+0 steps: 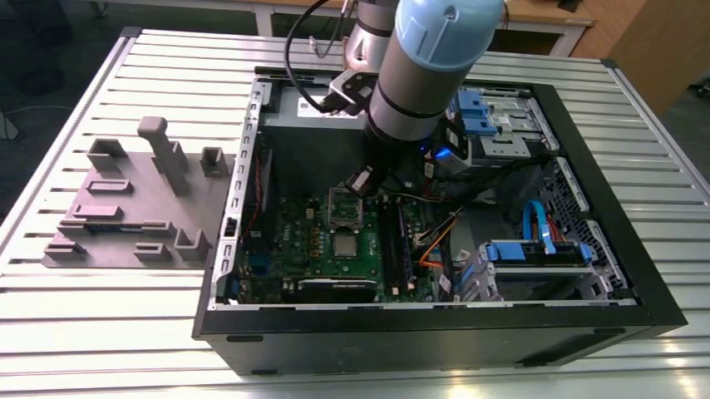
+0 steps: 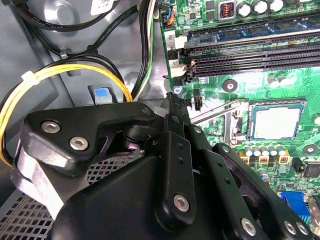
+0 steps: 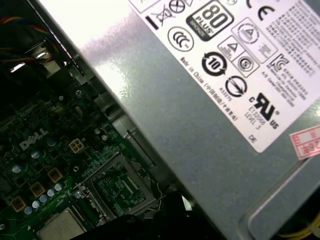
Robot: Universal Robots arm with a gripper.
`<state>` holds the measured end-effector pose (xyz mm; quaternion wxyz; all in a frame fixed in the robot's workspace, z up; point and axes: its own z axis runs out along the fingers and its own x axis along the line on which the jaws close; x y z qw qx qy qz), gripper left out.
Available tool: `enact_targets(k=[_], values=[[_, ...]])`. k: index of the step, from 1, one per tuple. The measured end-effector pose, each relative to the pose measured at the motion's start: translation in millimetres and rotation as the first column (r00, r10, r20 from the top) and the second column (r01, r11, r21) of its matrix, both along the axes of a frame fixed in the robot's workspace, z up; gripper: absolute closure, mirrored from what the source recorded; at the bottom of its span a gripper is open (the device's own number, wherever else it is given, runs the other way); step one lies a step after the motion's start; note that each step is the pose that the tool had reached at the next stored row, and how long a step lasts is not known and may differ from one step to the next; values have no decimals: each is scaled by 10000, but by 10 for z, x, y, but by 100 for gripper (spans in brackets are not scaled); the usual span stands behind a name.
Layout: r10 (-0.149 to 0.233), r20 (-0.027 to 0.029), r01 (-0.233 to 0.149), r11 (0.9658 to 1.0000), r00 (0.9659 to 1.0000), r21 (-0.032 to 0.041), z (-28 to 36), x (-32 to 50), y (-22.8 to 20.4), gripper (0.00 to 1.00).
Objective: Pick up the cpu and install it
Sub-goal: 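Close the cpu cover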
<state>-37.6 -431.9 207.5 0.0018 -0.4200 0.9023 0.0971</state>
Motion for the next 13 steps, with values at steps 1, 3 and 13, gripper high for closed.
enact_targets(k=[1, 3, 13], values=[[0, 0, 0, 10000, 10000, 1, 1, 0, 0, 90], [0, 0, 0, 10000, 10000, -1, 6, 0, 0, 90], [0, 0, 0, 10000, 10000, -1, 38, 0, 0, 90]])
